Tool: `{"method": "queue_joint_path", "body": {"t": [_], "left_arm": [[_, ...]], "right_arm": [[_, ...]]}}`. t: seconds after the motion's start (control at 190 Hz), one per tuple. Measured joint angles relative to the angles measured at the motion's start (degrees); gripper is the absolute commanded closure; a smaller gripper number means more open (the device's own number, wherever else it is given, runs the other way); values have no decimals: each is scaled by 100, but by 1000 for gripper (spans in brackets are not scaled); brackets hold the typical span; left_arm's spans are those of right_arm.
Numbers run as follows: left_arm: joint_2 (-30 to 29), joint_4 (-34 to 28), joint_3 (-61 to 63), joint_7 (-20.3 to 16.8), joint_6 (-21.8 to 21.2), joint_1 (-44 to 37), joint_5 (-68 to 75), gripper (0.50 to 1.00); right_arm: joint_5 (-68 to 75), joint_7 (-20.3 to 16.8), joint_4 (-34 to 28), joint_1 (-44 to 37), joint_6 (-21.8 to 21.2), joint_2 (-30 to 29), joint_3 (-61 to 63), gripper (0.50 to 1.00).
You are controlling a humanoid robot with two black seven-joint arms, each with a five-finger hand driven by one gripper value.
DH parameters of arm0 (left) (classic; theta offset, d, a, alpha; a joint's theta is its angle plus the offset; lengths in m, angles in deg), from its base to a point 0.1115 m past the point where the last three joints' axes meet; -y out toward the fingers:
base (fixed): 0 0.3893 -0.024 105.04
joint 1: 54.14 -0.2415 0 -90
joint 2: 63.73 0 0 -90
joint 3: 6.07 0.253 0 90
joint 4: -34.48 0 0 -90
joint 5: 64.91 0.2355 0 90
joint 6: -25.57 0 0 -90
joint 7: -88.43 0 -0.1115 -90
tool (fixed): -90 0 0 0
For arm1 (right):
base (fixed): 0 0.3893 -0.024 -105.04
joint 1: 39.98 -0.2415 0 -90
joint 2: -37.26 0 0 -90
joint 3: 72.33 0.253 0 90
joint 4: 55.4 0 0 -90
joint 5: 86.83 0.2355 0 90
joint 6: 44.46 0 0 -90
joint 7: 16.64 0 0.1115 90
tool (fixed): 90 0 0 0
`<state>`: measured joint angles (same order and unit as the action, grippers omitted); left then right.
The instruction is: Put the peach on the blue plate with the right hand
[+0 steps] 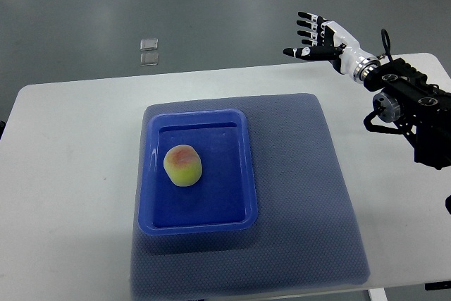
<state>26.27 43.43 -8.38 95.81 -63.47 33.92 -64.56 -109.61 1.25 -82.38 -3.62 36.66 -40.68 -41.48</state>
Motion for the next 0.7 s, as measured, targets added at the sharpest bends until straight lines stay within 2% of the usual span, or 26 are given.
{"method": "queue_joint_path", "body": {"t": [0.326, 0.699], "left_arm": [[0, -9, 11, 0, 0, 0, 0, 500], [0, -9, 12, 3, 0, 0, 0, 500]], "right_arm": [[1330, 4, 1, 285, 1, 15, 36, 572], [1750, 79, -3, 368, -45, 88, 44, 572]]}}
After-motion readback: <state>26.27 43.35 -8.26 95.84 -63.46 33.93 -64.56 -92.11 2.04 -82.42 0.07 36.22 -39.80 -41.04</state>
